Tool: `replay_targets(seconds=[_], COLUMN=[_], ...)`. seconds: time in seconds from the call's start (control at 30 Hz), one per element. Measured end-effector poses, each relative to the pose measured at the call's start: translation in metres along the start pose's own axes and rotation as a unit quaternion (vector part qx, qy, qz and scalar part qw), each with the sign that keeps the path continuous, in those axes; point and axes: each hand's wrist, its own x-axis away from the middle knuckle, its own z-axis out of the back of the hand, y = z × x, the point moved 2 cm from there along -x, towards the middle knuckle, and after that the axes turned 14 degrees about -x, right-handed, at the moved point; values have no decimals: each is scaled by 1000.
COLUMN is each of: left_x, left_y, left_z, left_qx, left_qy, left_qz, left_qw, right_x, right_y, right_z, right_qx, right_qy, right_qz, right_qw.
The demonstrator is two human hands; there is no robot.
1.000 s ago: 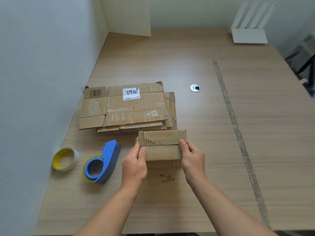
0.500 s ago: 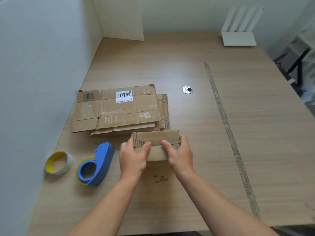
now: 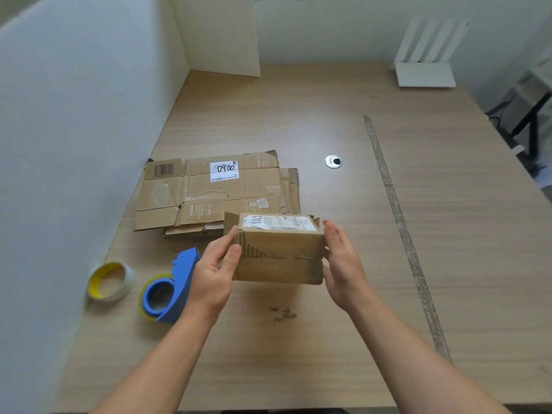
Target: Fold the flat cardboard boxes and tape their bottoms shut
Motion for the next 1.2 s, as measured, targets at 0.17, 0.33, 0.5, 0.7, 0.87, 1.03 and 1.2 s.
replay_targets(seconds=[0.17, 0.33, 0.5, 0.7, 0.87, 1.03, 1.2], left_x=[-5, -10, -3, 11, 17, 14, 8], left_y=[4, 4, 2, -12, -26, -25, -20], left_z=[-1, 3, 3, -2, -9, -16, -18], left_qx=[77, 28, -11, -51, -103, -198, -229], left_qy=[-31, -41, -79, -84, -68, -65, -136], left_qz=[38, 19, -10, 2, 45, 24, 35], left_qw=[996, 999, 997, 995, 991, 978, 963], right_x=[-3, 0, 5, 17, 23, 17, 12], right_y=[-10, -12, -7, 4, 21, 30, 35], right_z=[1, 1, 12, 24, 28, 28, 27], right_qx=[-30, 39, 118, 209, 280, 291, 275], right_qy=[-24, -122, -150, -146, -152, -127, -120], right_qz=[-62, -8, 36, 72, 86, 92, 71], right_qw=[997, 992, 981, 964, 944, 944, 951])
